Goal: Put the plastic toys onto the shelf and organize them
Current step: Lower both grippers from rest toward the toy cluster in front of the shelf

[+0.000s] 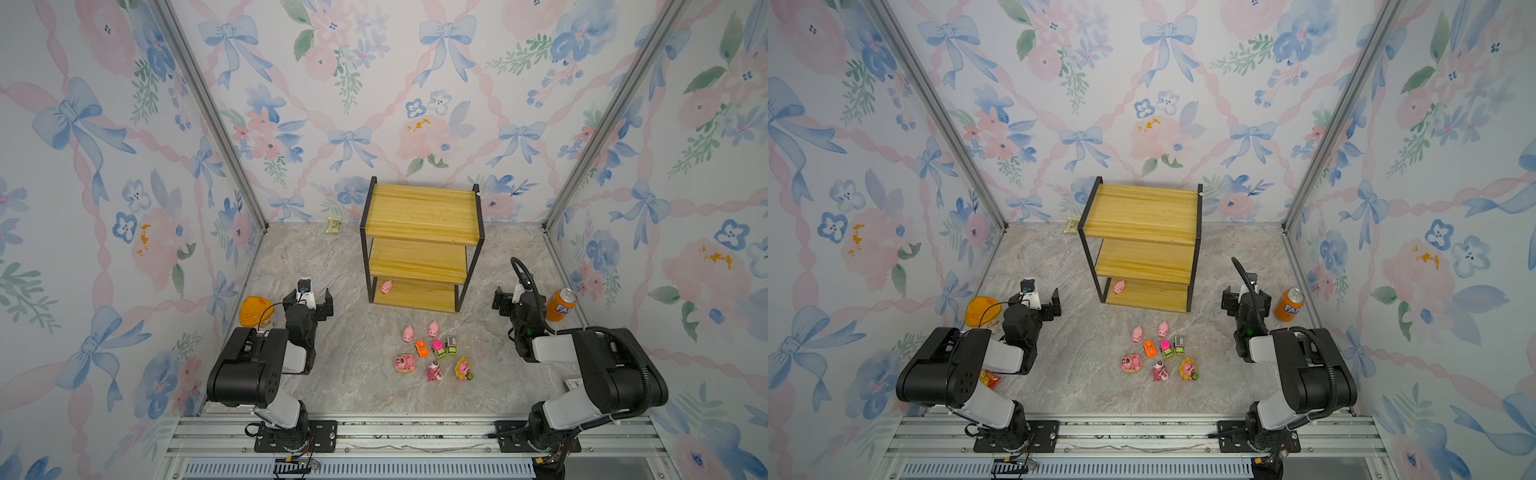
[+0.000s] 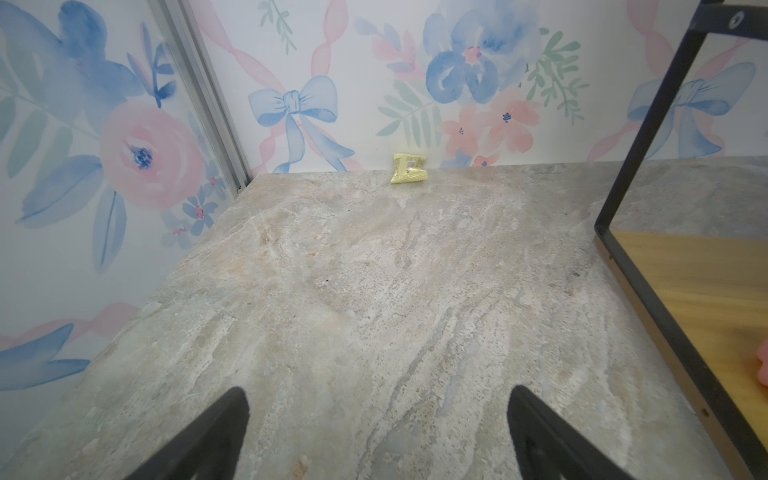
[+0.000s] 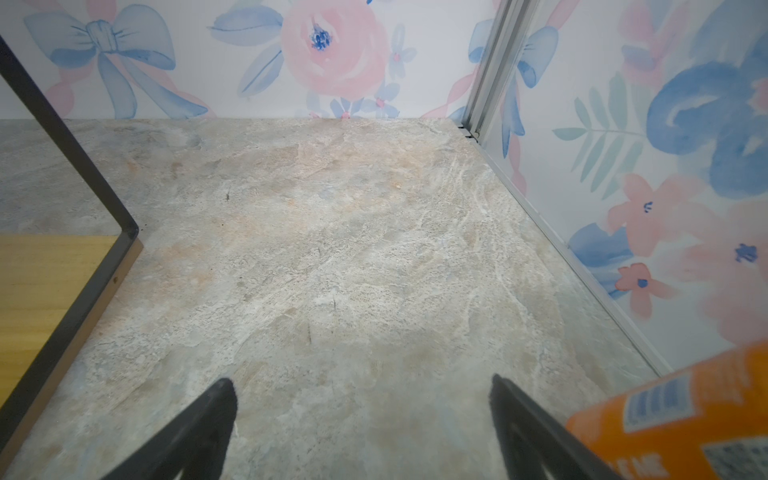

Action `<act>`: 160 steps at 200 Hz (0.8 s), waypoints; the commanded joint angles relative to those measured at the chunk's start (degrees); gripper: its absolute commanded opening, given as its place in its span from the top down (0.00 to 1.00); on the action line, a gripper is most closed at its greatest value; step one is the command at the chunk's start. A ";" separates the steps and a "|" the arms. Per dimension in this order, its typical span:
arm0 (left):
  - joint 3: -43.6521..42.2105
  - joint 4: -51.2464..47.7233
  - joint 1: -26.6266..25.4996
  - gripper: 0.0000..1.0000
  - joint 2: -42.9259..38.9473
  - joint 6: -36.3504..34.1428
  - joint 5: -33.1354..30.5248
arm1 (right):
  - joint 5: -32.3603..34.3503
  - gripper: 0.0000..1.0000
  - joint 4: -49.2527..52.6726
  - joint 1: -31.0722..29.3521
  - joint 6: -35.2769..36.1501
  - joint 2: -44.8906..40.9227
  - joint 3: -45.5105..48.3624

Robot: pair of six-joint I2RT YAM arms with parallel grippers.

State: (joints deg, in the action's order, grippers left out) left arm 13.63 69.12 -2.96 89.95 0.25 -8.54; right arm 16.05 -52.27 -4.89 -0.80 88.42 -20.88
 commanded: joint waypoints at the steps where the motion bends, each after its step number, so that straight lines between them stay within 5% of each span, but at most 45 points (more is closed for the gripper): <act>1: 0.19 0.40 0.24 0.02 -0.04 0.93 0.45 | 0.82 0.03 -2.26 -0.38 0.45 0.57 -0.43; 74: 1.35 -3.23 0.33 0.02 -2.43 1.19 -0.31 | 6.36 0.03 6.57 -3.19 2.07 -7.96 -1.69; 119: 4.84 -15.03 -0.87 0.02 -10.13 -0.88 1.41 | 5.66 0.01 42.73 -3.97 -4.05 -23.72 -13.32; 160: 10.10 -28.08 -3.99 0.02 -19.39 0.03 6.71 | -4.53 0.01 71.44 -7.32 -11.37 -35.68 -21.58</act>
State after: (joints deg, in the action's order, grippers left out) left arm 20.93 50.35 -4.80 74.78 0.19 -6.02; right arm 17.43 -4.25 -9.10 -6.33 58.02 -40.07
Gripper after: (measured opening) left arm 0.980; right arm 0.987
